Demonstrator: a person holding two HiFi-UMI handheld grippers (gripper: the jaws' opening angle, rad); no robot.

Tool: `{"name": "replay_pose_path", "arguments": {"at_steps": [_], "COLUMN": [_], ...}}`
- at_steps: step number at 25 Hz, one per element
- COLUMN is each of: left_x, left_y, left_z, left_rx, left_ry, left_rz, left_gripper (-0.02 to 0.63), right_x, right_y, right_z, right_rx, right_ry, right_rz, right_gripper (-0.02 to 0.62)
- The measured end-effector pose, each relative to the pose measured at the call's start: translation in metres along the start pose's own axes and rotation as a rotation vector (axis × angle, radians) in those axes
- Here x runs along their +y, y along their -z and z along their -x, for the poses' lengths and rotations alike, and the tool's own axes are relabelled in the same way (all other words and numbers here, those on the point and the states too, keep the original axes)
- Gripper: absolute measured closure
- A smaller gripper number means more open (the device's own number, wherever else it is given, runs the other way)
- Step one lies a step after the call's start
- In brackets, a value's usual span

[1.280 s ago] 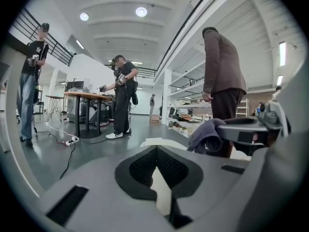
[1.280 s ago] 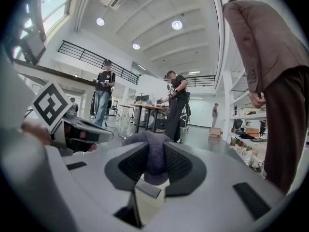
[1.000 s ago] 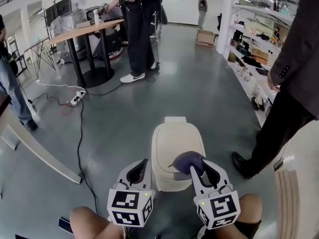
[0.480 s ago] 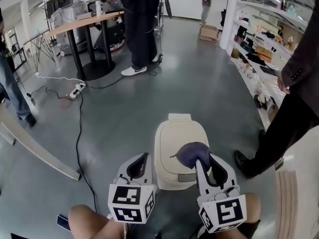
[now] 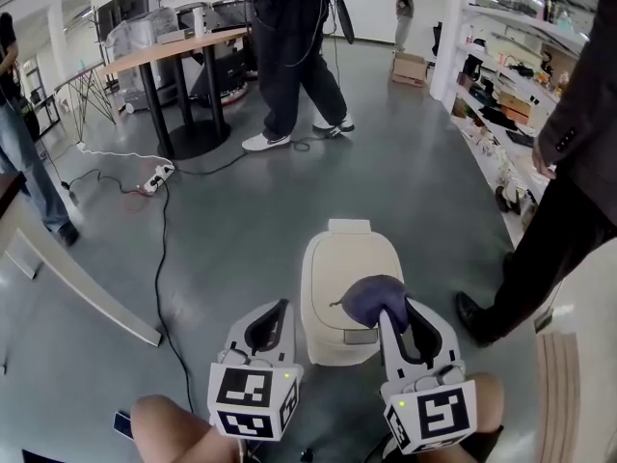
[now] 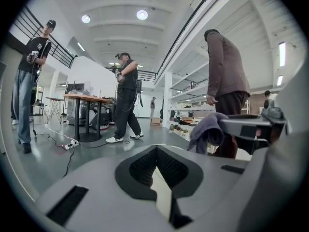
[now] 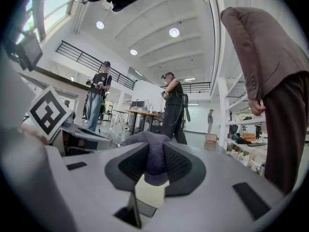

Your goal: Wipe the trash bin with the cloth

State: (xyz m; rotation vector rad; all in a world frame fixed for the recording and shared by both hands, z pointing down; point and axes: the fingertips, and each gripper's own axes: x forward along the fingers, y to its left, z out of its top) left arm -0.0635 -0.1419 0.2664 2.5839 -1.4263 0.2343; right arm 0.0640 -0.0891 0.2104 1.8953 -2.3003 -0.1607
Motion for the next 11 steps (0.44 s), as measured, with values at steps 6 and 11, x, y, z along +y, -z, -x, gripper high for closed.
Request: {"name": "replay_pose_path", "arguments": {"at_steps": [6, 11], "left_x": [-0.007, -0.005], "left_y": [0.002, 0.004], "left_z": [0.012, 0.019], "left_rx": [-0.005, 0.003], "left_ry": [-0.002, -0.009], "left_rz": [-0.011, -0.018], "left_gripper": [0.606, 0.606], "right_x": [0.002, 0.006], "right_y": [0.0, -0.001], "right_z": [0.01, 0.017], "right_rx": [-0.002, -0.002], "right_ry": [0.0, -0.003], "right_rz": [0.012, 0.02], "right_gripper": [0.503, 0.503]}}
